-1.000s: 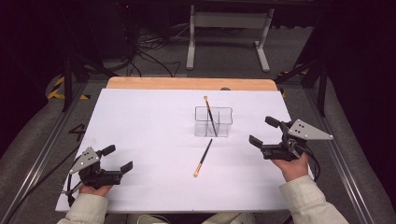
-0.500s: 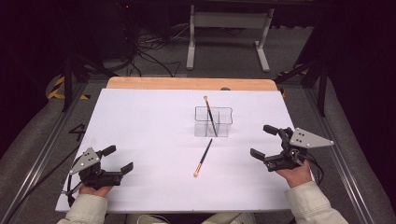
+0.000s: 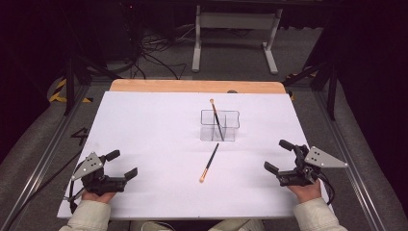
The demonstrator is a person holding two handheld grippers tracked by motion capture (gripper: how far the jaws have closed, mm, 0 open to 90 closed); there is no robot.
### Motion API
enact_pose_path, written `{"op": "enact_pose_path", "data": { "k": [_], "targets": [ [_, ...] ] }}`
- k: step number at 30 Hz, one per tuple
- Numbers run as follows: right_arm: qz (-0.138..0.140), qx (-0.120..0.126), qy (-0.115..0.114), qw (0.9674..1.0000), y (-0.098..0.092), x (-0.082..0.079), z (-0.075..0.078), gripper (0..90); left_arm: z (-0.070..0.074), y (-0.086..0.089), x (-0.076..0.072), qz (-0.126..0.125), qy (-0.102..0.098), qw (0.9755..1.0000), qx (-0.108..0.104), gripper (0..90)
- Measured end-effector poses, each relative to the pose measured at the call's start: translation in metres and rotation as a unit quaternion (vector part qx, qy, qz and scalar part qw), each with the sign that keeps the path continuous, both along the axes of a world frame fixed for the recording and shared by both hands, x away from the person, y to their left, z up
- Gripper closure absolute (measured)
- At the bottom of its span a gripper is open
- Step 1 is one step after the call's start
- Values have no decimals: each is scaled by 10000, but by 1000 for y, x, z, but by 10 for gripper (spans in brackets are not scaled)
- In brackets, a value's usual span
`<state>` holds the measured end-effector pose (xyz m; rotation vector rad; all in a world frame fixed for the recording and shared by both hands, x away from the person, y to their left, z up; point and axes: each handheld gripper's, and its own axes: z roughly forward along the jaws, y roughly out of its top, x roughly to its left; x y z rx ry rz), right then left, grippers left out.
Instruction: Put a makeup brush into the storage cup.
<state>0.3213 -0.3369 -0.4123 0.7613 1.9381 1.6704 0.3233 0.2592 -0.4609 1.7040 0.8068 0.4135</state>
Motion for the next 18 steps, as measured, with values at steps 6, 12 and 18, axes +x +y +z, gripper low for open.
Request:
{"op": "enact_pose_path", "data": {
  "k": [6,12,18],
  "targets": [
    [-298,-2,-50,9995,-5,-2,-14,15,1,0,-1,-76,-91,9999,-81,15],
    [-517,-5,-53,9986,-8,-2,-22,13,3,0,-2,-158,-172,9997,-122,12],
    [-701,-3,63,9975,-10,0,-32,12,4,2,-4,-192,-280,9993,-169,8]
  ]
}}
